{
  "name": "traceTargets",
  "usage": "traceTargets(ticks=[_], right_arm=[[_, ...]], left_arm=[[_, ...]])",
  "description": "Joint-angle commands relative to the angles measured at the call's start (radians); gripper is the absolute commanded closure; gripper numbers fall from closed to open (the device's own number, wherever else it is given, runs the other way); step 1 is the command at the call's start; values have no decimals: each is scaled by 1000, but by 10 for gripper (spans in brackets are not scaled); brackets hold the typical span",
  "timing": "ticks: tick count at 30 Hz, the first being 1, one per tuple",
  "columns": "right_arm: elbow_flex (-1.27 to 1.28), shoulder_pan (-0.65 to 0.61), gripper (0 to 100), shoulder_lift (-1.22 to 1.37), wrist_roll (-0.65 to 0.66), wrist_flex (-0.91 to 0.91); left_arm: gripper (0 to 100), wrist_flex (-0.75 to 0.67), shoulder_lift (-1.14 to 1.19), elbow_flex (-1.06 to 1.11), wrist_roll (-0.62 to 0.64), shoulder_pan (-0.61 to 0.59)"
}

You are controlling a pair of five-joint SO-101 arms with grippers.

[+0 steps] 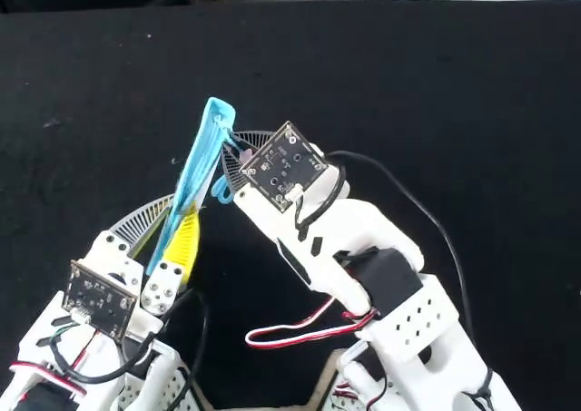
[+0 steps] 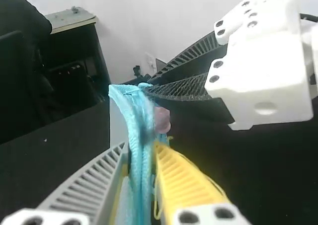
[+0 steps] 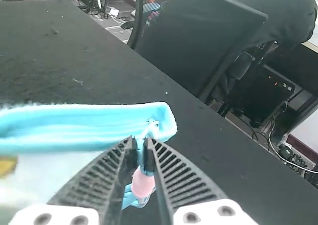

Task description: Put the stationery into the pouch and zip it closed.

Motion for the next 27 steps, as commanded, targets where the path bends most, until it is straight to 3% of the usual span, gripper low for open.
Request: traceTargets(ticks=[1,17,27], right_arm=[[-5,-11,987,-30,2,-3],[-10,-11,987,-30,2,-3],[-5,52,987,-24,2,-5]], left_arm=[[973,63,2,-33,-37,10],[970,427,2,-213,-250,12],[970,454,0,-220,-250,12]])
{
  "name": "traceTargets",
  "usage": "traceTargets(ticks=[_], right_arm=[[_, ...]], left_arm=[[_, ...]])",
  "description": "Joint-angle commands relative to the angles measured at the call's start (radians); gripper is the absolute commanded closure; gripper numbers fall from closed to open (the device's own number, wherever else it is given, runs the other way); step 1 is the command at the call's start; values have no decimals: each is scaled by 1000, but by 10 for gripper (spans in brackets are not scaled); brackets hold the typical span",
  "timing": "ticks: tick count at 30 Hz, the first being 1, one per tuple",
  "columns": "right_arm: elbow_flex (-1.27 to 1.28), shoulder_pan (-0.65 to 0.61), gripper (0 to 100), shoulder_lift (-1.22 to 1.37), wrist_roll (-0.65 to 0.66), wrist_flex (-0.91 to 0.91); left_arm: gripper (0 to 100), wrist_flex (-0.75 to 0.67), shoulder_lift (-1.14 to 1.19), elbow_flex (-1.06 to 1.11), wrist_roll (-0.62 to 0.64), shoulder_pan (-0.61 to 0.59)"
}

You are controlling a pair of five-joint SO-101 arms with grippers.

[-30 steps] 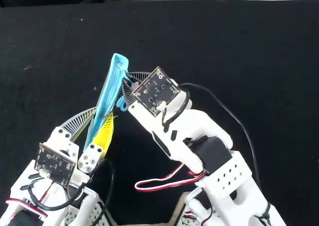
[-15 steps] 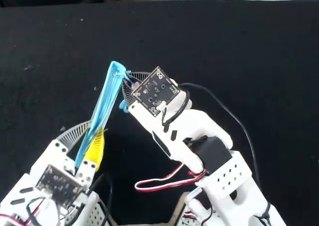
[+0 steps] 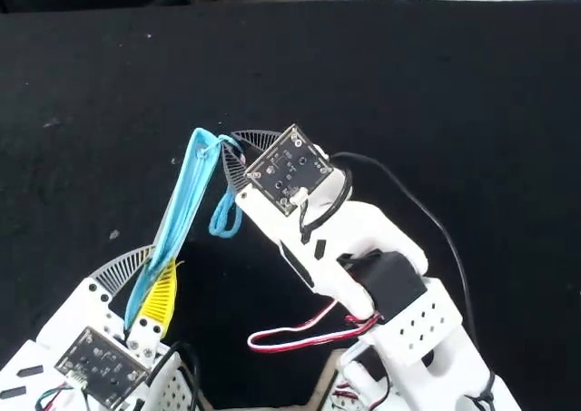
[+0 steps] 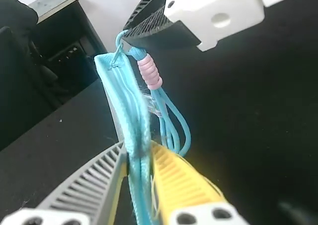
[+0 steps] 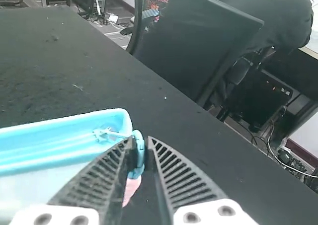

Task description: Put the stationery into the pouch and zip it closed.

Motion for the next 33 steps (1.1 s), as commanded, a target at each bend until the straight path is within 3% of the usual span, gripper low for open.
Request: traceTargets(ticks=[1,9,16,33], right_arm=[[-5,54,987,-7,0,-5],[1,77,987,-5,2,-12],[108,117,987,-5,0,-175],[36,160,987,159,0,-175]], left_arm=[[970,21,5,-5,-14,5],[970,21,5,-4,-11,5],[970,21,5,-5,-12,5],[970,20,5,-5,-12,5]])
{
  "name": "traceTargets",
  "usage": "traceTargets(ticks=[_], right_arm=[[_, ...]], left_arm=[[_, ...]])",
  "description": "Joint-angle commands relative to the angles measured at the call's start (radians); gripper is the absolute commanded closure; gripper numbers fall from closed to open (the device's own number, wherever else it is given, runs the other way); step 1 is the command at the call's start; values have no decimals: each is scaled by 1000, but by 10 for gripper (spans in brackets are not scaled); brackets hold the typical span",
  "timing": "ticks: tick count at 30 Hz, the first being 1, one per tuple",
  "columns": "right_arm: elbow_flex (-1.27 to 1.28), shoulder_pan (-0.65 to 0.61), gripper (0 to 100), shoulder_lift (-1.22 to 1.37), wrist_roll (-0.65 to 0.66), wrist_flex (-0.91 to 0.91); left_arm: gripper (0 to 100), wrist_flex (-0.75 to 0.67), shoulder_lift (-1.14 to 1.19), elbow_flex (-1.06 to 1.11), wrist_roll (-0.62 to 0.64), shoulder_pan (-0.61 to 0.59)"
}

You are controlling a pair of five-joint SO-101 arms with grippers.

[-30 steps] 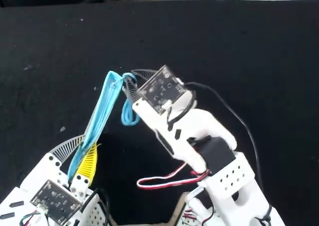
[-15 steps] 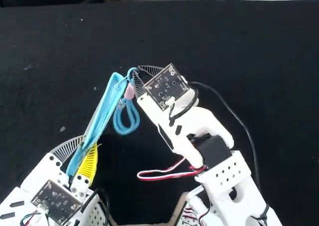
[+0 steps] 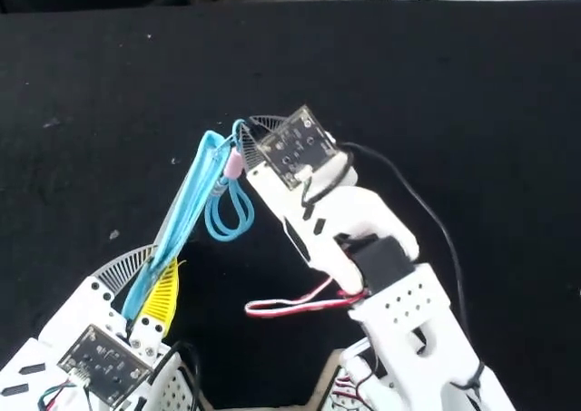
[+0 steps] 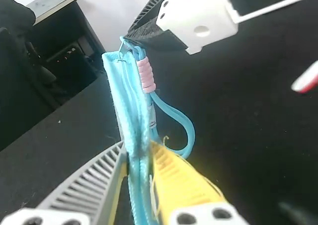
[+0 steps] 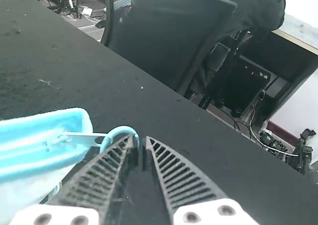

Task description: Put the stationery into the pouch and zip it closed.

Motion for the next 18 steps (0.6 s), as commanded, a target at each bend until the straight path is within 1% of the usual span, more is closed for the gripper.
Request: traceTargets(ticks=[1,12,16,18], right_arm=[[-51,44,987,62,3,-11],[-62,60,987,58,-5,0],[-114,25,985,-12,-6,115],[-157,-14,950,-54,-6,210]], left_arm=[[970,20,5,-7,-11,4],[970,20,5,-7,-8,4],[970,17,5,-2,-12,4],[970,12,5,-1,-12,4]])
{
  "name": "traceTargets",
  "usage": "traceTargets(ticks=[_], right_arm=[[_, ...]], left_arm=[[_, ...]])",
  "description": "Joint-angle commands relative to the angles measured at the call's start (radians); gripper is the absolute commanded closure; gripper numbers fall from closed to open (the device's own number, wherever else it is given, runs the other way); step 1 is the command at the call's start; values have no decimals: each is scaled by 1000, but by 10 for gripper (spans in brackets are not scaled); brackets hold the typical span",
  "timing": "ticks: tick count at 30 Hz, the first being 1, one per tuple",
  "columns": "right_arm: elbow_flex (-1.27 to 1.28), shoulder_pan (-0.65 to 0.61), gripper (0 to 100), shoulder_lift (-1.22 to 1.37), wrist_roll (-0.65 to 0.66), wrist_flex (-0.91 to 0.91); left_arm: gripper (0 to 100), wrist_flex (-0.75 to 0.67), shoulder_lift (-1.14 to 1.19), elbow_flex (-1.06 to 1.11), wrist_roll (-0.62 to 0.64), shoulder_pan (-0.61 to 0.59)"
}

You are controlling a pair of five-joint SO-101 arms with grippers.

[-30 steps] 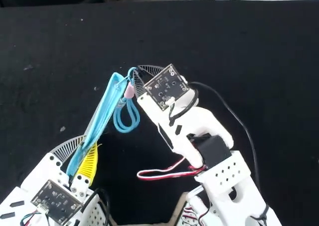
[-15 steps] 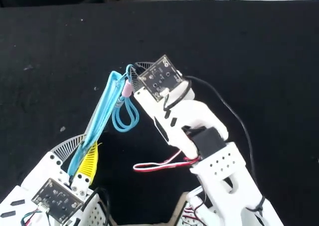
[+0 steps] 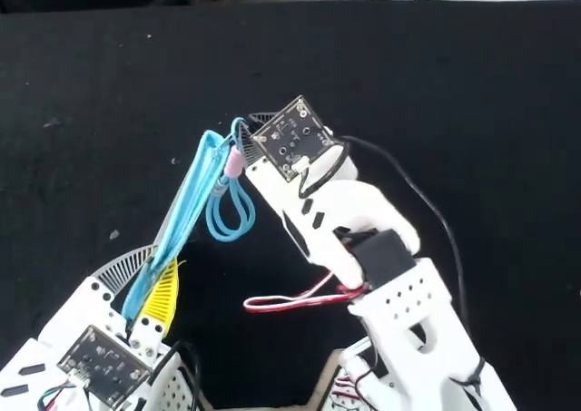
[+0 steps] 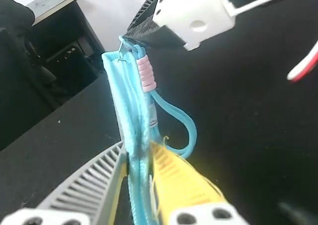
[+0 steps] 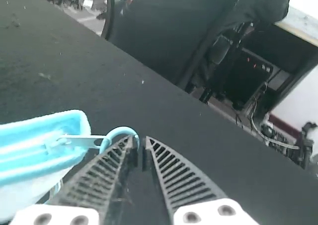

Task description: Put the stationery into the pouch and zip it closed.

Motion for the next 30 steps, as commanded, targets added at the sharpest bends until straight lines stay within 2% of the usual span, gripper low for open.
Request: traceTargets(ticks=[1,4,7,11,16,21,25,30], right_arm=[[-102,-40,910,-76,-6,149],[-162,-124,766,-116,-2,267],[-223,-169,732,-142,2,356],[-331,-166,776,-179,3,448],[-366,-83,854,-236,3,497],[-295,26,986,-314,3,488],[-177,86,987,-338,3,479],[82,187,987,-344,-3,313]], left_arm=[[970,9,5,-1,-12,4],[970,-35,5,2,-9,4],[970,-71,5,2,-8,4],[970,-100,5,4,-8,4],[970,-143,5,4,-6,-1],[970,-235,5,4,-6,-165],[970,-361,5,16,-5,-286],[970,-542,6,131,-5,-377]])
